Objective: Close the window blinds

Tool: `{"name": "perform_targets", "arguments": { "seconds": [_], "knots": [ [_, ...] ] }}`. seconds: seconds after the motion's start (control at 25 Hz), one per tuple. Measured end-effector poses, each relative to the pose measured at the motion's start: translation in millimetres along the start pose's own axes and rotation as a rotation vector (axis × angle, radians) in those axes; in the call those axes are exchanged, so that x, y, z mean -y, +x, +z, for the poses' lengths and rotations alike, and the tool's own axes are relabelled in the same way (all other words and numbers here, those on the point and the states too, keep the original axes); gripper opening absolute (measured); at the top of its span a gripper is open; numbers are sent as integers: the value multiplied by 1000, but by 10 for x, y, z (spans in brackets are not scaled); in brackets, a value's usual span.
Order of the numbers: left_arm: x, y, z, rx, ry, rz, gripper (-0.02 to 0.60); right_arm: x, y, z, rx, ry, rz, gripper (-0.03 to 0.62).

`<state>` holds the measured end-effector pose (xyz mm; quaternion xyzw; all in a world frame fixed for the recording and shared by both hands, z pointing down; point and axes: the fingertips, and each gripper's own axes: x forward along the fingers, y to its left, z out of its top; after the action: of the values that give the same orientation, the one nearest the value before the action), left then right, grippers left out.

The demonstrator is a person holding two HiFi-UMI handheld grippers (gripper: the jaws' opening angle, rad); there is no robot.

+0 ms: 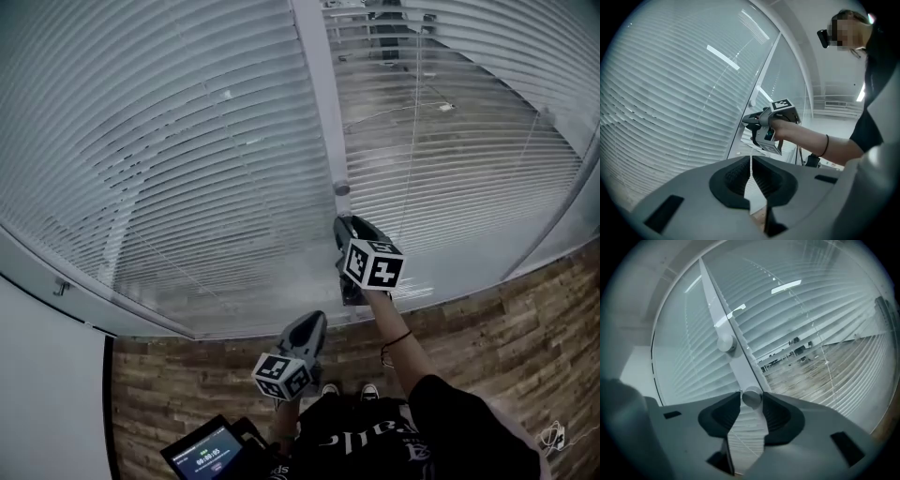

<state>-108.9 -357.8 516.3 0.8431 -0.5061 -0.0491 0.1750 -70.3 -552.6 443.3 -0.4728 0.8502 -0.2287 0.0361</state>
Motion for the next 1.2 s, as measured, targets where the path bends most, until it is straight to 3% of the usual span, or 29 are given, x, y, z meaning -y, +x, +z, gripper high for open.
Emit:
{"name": "perform_targets", "arguments": {
  "seconds": [0.12, 0.16, 0.2, 0.28, 0.4, 0.48, 0.52, 0.56, 0.6, 0.8, 0.88, 0.96, 1.04, 1.08, 1.2],
  "knots": [
    [-109, 41, 70, -12, 2, -2, 5, 77, 12, 81, 58, 129, -2, 141],
    [-142, 49, 93, -14, 3, -5, 5, 85, 7, 86, 60, 113, -8, 140],
    [-173, 52, 116, -15, 4, -9, 5, 79, 1, 87, 54, 30, -28, 138],
    [-241, 56, 149, -15, 5, -17, 5, 18, -2, 84, 27, -337, -113, 137],
    [-320, 62, 154, -17, 2, -23, 5, -122, 41, 18, -24, -1038, -246, 135],
    [-333, 67, 142, -18, -1, -31, 5, -147, 61, -41, -27, -1284, -260, 135],
    [-335, 69, 138, -19, -3, -37, 5, -150, 64, -51, -20, -1309, -251, 135],
    [-337, 69, 136, -21, -4, -44, 5, -151, 66, -47, -11, -1264, -236, 135],
    [-340, 67, 138, -22, -5, -49, 5, -153, 66, -33, -5, -1149, -216, 135],
    [-301, 39, 144, -19, -12, -54, 5, -26, -11, 4, 6, -210, -81, 149],
    [-313, 27, 129, -17, -16, -49, 5, 49, 11, -1, 18, 39, -44, 149],
    [-338, 13, 112, -19, -22, -43, 5, 91, 49, 2, 26, 130, -26, 140],
    [-357, 3, 110, -23, -26, -39, 5, 83, 62, 13, 11, 9, -56, 137],
    [-361, 1, 113, -25, -26, -38, 5, 63, 60, 22, -6, -151, -96, 137],
    [-372, -5, 107, -27, -27, -34, 5, -48, 66, 14, -71, -876, -258, 137]
  ]
}}
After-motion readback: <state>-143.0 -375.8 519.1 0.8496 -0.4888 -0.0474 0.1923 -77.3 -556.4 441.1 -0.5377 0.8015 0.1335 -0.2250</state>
